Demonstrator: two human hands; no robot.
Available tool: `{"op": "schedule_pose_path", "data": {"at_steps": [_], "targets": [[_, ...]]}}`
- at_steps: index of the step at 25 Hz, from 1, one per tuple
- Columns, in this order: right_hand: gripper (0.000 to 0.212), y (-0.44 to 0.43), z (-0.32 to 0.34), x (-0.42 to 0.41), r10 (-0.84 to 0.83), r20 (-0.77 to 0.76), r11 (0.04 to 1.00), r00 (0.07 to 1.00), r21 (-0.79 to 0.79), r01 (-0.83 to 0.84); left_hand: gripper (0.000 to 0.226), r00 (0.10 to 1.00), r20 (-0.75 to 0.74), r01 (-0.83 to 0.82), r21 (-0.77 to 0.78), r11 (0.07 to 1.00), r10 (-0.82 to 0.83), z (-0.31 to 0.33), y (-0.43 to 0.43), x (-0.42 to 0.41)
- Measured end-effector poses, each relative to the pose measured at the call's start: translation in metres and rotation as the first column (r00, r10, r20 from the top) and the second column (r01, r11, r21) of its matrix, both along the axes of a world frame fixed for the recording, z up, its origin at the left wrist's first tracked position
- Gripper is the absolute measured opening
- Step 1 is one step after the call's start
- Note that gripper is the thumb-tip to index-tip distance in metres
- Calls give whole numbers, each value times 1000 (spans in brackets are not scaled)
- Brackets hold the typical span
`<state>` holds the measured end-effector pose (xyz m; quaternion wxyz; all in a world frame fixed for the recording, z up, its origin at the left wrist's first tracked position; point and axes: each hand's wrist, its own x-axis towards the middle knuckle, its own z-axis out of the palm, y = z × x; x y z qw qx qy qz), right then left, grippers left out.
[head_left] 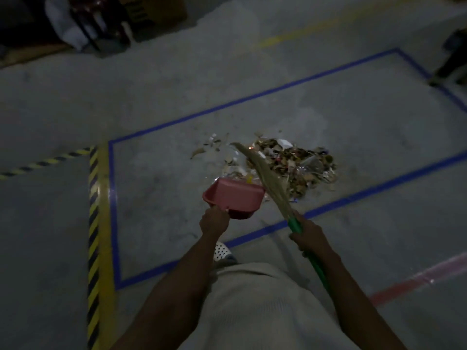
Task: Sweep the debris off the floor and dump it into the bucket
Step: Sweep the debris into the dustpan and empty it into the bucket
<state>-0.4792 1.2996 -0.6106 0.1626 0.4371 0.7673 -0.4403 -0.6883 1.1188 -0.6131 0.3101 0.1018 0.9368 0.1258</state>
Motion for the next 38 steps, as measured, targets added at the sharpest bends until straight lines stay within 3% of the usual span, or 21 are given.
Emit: {"op": "schedule_pose_path", "data": {"at_steps": [4, 15, 19, 25, 29, 33, 36, 38], "targets": [[83, -26, -4, -100, 52, 44, 997, 998, -53, -49, 45, 976, 34, -216, 11, 976, 215, -10, -62, -75], [79, -55, -25, -324, 63, 63, 979, 996, -199, -49, 36, 918, 44, -395, 21, 918, 394, -38, -129, -236], [60, -60, -52, -418, 6, 23, 939, 1000, -343, 2, 32, 894, 57, -446, 18, 895, 444, -57, -128, -305], [39, -68, -122, -585, 49, 62, 867, 997, -498, -12, 34, 832, 4, -555, -46, 831, 555, -102, -131, -434], [48, -89, -194, -669, -1, 91, 833, 996, -551, 51, 39, 850, -37, -527, -60, 848, 526, -169, -132, -513], [36, -107, -292, -731, -79, 135, 776, 988, -613, 146, 36, 876, -79, -480, -50, 876, 475, -269, -131, -565], [30, -100, -363, -761, -207, 240, 741, 948, -594, 312, 39, 921, -65, -388, -101, 916, 383, -343, -130, -594], [29, -95, -398, -765, -370, 326, 667, 870, -558, 493, 42, 943, -60, -332, -119, 936, 326, -379, -132, -609]]}}
